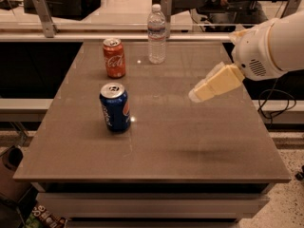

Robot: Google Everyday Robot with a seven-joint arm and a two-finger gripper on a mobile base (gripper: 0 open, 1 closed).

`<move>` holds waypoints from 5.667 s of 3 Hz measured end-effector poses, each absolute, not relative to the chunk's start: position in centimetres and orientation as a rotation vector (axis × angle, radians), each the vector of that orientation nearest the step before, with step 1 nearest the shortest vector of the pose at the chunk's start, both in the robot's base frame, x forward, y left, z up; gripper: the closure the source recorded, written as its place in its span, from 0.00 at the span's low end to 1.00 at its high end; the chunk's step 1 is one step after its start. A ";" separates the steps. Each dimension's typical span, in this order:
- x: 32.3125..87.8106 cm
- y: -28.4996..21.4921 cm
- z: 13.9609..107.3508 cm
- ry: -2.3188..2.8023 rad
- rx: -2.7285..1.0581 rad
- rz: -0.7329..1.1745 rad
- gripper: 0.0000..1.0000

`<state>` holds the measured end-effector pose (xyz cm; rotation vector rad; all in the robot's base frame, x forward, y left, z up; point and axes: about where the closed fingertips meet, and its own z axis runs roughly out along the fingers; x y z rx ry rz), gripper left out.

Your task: Pick coke can

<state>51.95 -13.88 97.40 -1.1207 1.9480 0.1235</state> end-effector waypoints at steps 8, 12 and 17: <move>62.8 -0.8 94.4 1.680 -0.874 0.440 0.00; 68.0 8.3 92.7 1.532 -0.860 0.660 0.00; 71.7 11.9 89.6 1.576 -0.863 0.670 0.65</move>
Offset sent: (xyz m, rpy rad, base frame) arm 0.0714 0.0775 -0.0136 0.3480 -0.1149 -0.0109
